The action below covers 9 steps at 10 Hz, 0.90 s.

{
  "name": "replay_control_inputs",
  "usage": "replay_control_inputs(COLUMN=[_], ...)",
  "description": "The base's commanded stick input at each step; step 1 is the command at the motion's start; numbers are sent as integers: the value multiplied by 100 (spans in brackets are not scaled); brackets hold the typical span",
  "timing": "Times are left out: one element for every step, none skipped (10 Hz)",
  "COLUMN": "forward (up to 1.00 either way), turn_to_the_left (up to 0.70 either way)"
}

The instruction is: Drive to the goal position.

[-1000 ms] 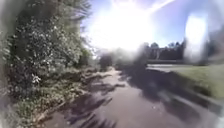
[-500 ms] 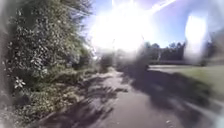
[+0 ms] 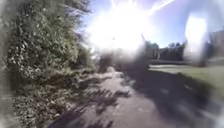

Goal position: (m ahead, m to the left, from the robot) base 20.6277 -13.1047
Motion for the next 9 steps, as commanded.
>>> replay_control_inputs(forward=[38, 10, 0, 0, 0, 0, 0, 0, 0], turn_to_the_left=[-30, -41, -45, -45, -45, -45, -45, -45, -45])
